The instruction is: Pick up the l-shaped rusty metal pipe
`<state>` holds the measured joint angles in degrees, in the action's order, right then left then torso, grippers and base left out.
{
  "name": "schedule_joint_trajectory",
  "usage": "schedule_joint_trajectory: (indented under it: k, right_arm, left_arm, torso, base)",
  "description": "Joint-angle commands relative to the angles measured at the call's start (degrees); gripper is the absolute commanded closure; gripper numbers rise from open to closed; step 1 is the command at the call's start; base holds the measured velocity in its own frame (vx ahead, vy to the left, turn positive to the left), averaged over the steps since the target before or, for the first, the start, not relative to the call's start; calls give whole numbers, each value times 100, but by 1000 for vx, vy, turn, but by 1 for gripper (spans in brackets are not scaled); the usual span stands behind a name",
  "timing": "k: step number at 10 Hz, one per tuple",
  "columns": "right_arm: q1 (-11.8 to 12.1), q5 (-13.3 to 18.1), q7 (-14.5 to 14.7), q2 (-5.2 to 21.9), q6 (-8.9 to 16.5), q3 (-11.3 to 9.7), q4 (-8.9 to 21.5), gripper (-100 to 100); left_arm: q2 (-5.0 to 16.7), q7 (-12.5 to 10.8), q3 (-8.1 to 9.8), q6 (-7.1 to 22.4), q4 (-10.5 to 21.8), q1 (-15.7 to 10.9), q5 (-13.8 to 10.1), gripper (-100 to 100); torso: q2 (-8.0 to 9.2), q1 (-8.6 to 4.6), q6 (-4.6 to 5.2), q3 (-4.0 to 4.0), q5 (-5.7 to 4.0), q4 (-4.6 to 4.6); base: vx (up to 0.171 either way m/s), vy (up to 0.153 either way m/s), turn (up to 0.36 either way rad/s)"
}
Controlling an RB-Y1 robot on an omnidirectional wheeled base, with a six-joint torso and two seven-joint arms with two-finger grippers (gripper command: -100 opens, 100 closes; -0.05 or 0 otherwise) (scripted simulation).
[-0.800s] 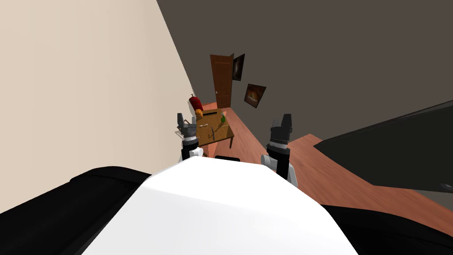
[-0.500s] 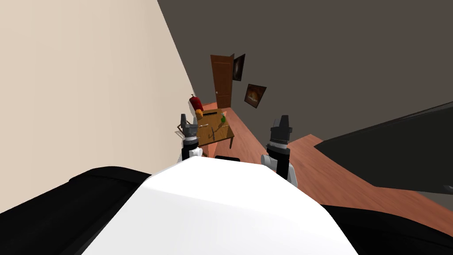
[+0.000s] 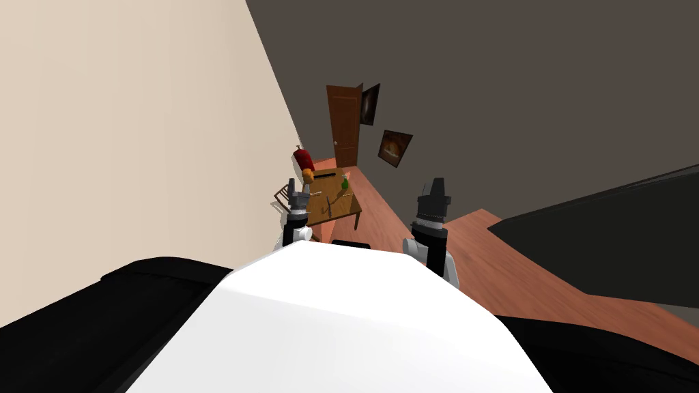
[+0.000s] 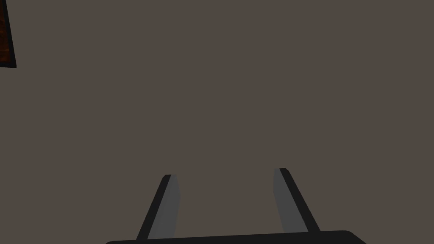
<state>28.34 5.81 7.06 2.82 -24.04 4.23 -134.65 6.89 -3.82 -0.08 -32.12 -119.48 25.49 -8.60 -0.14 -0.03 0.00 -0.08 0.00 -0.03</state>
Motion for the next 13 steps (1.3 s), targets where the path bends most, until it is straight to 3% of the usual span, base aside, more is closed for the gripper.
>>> schedule_joint_trajectory:
  k: [1, 3, 4, 8, 11, 13]
  right_arm:
    - [0, 0, 0, 0, 0, 0, 0, 0]
    - [0, 0, 0, 0, 0, 0, 0, 0]
    - [0, 0, 0, 0, 0, 0, 0, 0]
    - [0, 0, 0, 0, 0, 0, 0, 0]
    - [0, 0, 0, 0, 0, 0, 0, 0]
    - [0, 0, 0, 0, 0, 0, 0, 0]
  left_arm:
    - [116, -180, -5, 113, 266, -133, -190, -100]
    - [220, -415, -8, 250, 602, -333, -455, -100]
    - [220, -415, -8, 250, 672, -333, -455, -100]
    - [325, -953, -15, 565, 1542, -792, -1062, -100]
    - [334, -1098, -17, 652, 1872, -917, -1225, -100]
    - [338, -1398, -21, 831, 2337, -1177, -1563, -100]
  torso:
    - [0, 0, 0, 0, 0, 0]
    - [-2, -1, 0, -1, 0, 0]
    - [-4, -2, 0, -2, -1, -1]
    - [-6, -3, 0, -3, -1, -1]
    - [1, 1, 0, 1, 0, 0]
    - [3, 0, 0, 2, 0, 1]
  base:
    - [37, -16, 36]
    - [37, -16, 39]
    - [28, -10, 10]
    - [39, -17, 42]
    - [24, -9, 19]
    - [29, -13, 40]
